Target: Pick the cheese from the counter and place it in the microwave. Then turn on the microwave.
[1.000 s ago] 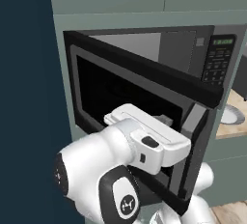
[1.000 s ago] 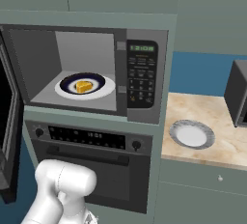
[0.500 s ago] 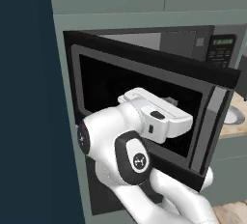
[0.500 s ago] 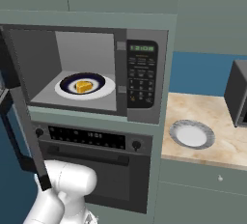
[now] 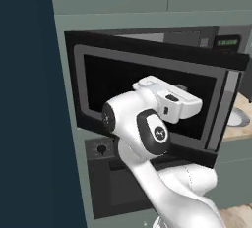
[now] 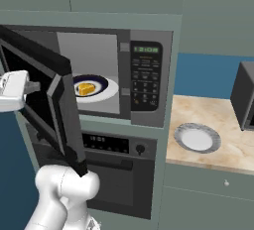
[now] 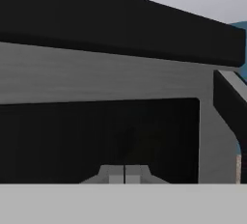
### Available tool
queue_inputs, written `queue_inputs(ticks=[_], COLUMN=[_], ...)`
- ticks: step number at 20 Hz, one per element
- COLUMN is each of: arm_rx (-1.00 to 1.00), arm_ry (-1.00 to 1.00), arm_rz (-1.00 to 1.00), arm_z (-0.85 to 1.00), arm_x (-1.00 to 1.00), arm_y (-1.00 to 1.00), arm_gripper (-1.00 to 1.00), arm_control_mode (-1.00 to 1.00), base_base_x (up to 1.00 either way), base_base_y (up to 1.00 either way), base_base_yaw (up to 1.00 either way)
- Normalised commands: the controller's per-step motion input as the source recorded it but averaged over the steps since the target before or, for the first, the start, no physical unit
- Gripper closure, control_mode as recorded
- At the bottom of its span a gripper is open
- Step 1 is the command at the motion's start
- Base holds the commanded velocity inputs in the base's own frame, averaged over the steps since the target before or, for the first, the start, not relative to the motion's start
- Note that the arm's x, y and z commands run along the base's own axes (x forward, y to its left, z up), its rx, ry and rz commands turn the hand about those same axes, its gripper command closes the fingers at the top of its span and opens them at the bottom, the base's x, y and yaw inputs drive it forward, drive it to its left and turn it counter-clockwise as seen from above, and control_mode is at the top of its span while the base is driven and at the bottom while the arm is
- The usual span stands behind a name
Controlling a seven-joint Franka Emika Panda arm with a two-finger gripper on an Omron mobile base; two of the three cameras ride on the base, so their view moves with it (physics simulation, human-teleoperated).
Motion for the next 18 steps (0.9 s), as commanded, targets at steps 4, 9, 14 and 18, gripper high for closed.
queue_inputs(ticks=[4,9,14,18], arm_rx=[0.08,0.09,0.09,0.10], arm_ry=[-0.08,-0.10,-0.08,-0.05], arm_rz=[0.13,0.15,0.16,0.14], arm_z=[0.00,0.00,0.00,0.00], arm_x=[0.59,0.43,0.37,0.61], arm_y=[-0.35,-0.36,-0.35,-0.42], arm_gripper=[1.00,1.00,1.00,1.00], arm_control_mode=[-1.00,-1.00,-1.00,-1.00], base_base_x=[0.00,0.00,0.00,0.00], base_base_y=[0.00,0.00,0.00,0.00], base_base_yaw=[0.00,0.00,0.00,0.00])
